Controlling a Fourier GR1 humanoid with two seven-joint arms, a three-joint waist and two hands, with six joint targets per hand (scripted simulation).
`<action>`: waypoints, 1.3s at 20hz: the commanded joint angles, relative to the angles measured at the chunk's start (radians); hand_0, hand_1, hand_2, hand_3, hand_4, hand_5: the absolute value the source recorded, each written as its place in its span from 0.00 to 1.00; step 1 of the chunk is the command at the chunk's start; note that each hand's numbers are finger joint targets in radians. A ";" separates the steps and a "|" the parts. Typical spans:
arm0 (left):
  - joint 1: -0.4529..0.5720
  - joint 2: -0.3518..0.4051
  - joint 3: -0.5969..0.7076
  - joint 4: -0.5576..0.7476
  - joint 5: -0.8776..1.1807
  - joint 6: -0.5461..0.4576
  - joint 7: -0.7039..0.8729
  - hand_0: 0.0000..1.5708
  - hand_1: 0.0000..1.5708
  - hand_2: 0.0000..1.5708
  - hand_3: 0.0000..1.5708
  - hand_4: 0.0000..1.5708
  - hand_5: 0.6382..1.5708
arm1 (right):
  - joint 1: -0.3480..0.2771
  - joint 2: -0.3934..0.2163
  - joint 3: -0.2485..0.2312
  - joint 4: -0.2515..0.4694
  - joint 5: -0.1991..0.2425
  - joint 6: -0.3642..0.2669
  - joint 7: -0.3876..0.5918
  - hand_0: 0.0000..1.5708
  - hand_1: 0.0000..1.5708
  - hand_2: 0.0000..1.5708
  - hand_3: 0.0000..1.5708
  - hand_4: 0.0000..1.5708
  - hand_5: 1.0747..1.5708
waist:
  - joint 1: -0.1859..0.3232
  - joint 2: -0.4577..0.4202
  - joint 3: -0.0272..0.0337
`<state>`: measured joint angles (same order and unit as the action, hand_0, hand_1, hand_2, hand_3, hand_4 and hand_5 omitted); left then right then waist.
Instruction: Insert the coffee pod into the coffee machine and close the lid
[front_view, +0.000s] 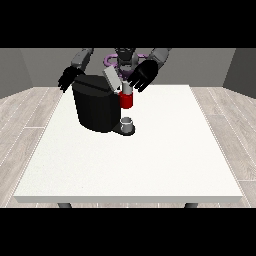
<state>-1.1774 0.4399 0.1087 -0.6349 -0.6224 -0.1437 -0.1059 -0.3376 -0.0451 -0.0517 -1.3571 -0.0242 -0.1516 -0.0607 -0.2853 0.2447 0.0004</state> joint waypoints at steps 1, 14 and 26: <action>0.018 -0.025 -0.016 -0.014 -0.018 0.019 -0.006 0.77 0.77 0.80 0.76 0.32 1.00 | -0.004 -0.020 -0.041 0.023 -0.035 0.018 -0.005 0.00 0.00 0.00 0.00 0.32 1.00 | 0.019 -0.007 -0.0001; -0.029 -0.019 -0.005 0.004 -0.033 0.004 0.015 0.75 0.75 0.80 0.75 0.31 1.00 | -0.013 -0.027 -0.051 0.039 -0.046 0.031 -0.043 0.00 0.00 0.00 0.00 0.29 1.00 | 0.006 0.029 0.0001; 0.040 0.003 0.011 0.052 -0.035 -0.010 -0.049 0.74 0.74 0.76 0.67 0.29 1.00 | 0.036 0.008 0.013 -0.049 0.009 -0.032 0.038 0.00 0.00 0.00 0.00 0.27 1.00 | -0.011 0.017 -0.0006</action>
<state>-1.1616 0.4405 0.1224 -0.5990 -0.6499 -0.1562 -0.1303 -0.3127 -0.0384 -0.0487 -1.3855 -0.0320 -0.1635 -0.0506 -0.2917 0.2545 0.0012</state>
